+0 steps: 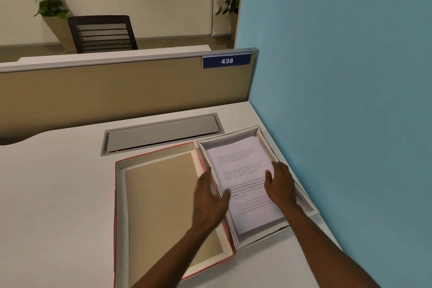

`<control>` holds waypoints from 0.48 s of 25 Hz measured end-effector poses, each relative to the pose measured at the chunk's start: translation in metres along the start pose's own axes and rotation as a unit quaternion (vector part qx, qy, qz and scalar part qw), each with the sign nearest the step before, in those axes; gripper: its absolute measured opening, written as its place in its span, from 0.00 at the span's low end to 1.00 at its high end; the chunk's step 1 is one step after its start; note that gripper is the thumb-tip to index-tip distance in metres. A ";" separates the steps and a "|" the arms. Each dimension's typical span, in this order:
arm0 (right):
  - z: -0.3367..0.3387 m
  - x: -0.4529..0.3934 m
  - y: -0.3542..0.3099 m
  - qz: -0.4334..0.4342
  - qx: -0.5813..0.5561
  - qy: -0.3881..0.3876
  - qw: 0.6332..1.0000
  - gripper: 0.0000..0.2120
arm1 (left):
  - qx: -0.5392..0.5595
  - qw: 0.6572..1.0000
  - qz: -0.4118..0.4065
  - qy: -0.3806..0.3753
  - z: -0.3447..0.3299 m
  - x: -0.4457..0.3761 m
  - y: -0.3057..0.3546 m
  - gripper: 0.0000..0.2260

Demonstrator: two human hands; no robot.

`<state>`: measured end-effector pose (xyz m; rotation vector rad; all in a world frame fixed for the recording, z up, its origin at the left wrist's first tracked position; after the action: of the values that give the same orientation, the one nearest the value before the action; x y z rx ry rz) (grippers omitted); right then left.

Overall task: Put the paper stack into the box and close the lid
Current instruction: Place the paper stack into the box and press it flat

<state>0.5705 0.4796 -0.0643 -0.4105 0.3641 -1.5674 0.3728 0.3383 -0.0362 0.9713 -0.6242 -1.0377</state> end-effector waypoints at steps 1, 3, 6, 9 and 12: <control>0.003 0.012 -0.002 0.011 -0.040 0.029 0.999 0.22 | -0.023 0.999 0.003 0.030 0.023 0.004 -0.013 0.36; 0.006 0.040 -0.007 0.040 -0.113 0.073 0.990 0.18 | -0.067 0.992 0.037 0.098 0.071 0.010 -0.046 0.34; 0.001 0.087 -0.021 0.066 -0.171 0.051 0.982 0.14 | -0.104 0.972 0.155 0.146 0.127 0.020 -0.098 0.34; -0.009 0.126 -0.042 0.101 -0.165 0.014 0.981 0.10 | -0.111 0.960 0.210 0.150 0.147 0.037 -0.128 0.35; -0.029 0.152 -0.066 0.131 -0.106 -0.036 0.985 0.12 | -0.127 0.953 0.175 0.214 0.158 0.050 -0.133 0.31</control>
<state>0.4954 0.3295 -0.0532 -0.5592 0.5114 -1.2596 0.2084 0.2122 -0.0831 0.7878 -0.2778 -0.5483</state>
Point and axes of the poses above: each hand's wrist, its own x-axis away from the middle knuckle, its own z-axis out of the back of the hand, y = z × x, the point moved 4 cm from there along -x, towards the middle knuckle, and after that the axes turned 7 degrees about -z, right-handed, at the moved point
